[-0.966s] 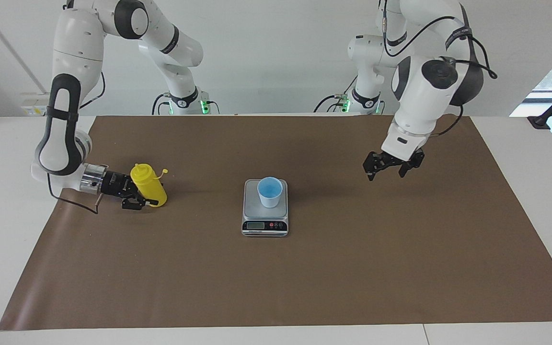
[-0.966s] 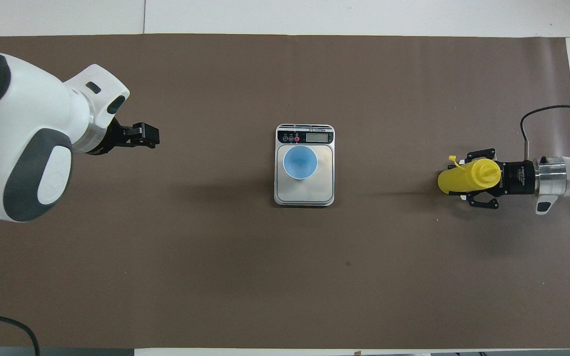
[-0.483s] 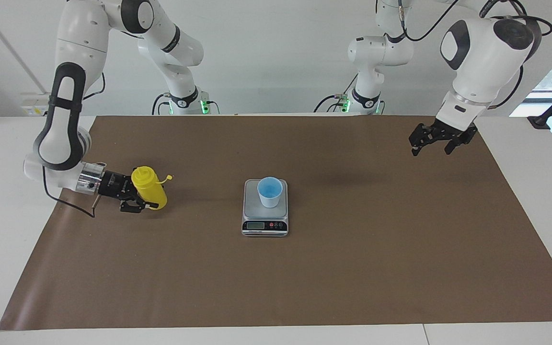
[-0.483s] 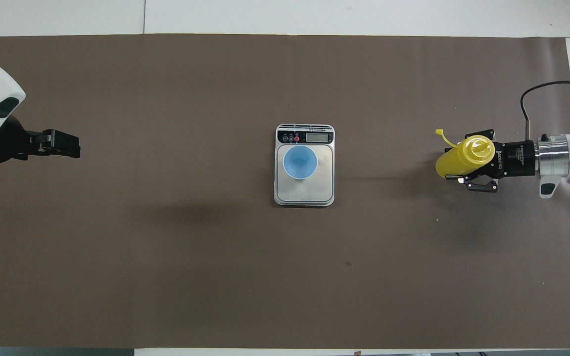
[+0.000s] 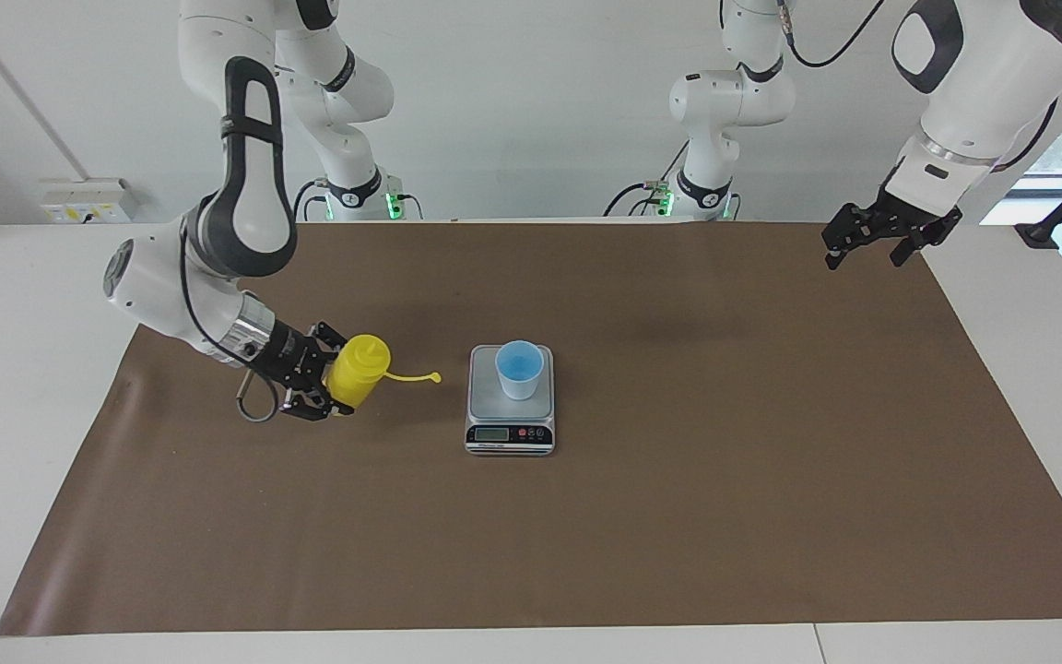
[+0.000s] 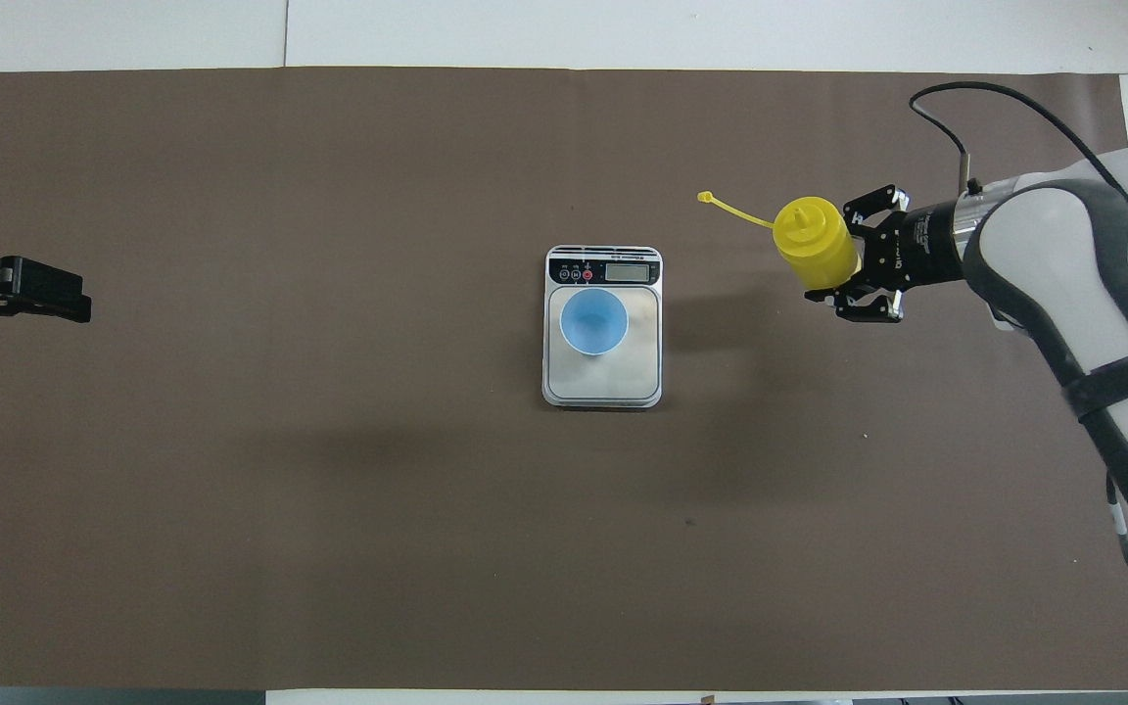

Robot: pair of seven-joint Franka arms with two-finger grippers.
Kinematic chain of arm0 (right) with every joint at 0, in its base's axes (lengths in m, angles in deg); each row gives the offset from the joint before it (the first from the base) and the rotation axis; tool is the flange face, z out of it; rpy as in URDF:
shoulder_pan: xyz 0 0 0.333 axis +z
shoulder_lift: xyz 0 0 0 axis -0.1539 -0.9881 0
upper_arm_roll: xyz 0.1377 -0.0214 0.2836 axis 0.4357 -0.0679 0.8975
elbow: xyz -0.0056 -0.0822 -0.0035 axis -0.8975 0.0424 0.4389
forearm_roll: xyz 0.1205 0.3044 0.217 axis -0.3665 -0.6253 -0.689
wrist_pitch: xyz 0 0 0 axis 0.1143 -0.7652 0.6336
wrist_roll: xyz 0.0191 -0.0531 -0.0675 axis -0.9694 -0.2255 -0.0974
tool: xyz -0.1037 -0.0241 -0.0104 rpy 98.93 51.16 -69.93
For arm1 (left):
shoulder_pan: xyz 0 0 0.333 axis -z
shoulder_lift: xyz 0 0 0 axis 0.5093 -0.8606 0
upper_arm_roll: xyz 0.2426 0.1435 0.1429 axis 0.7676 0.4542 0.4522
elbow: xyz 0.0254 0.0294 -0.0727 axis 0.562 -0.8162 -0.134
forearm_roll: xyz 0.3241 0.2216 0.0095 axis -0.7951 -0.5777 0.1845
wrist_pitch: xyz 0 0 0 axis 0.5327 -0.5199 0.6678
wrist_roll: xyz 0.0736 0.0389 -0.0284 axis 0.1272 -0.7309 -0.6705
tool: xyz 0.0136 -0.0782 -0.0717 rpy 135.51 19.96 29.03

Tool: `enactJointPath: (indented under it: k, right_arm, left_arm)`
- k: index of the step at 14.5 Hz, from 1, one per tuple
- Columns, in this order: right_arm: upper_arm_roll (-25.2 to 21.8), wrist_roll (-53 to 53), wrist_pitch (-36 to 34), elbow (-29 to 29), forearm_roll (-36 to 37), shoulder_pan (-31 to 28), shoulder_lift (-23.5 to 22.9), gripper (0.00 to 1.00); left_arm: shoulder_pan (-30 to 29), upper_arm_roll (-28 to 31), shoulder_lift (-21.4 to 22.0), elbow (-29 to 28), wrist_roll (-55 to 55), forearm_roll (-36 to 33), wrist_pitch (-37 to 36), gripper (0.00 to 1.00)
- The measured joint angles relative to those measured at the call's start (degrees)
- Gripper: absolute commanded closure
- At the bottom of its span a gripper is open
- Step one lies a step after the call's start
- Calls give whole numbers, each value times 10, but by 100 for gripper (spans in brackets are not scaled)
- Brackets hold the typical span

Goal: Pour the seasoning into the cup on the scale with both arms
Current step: 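Tilt the yellow bottle over the cup with the right gripper to pour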

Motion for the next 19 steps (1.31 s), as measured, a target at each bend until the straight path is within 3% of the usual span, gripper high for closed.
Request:
enactJointPath:
  k: [5, 11, 19]
  right_arm:
    - [0, 103, 92, 28, 69, 70, -22, 100]
    - [0, 127, 120, 27, 210, 136, -31, 100]
    - [0, 127, 155, 21, 323, 145, -31, 100]
  left_arm:
    - [-2, -3, 1, 2, 7, 0, -7, 0]
    - [-2, -6, 2, 2, 7, 0, -10, 0]
    - [-12, -2, 8, 5, 7, 13, -11, 0]
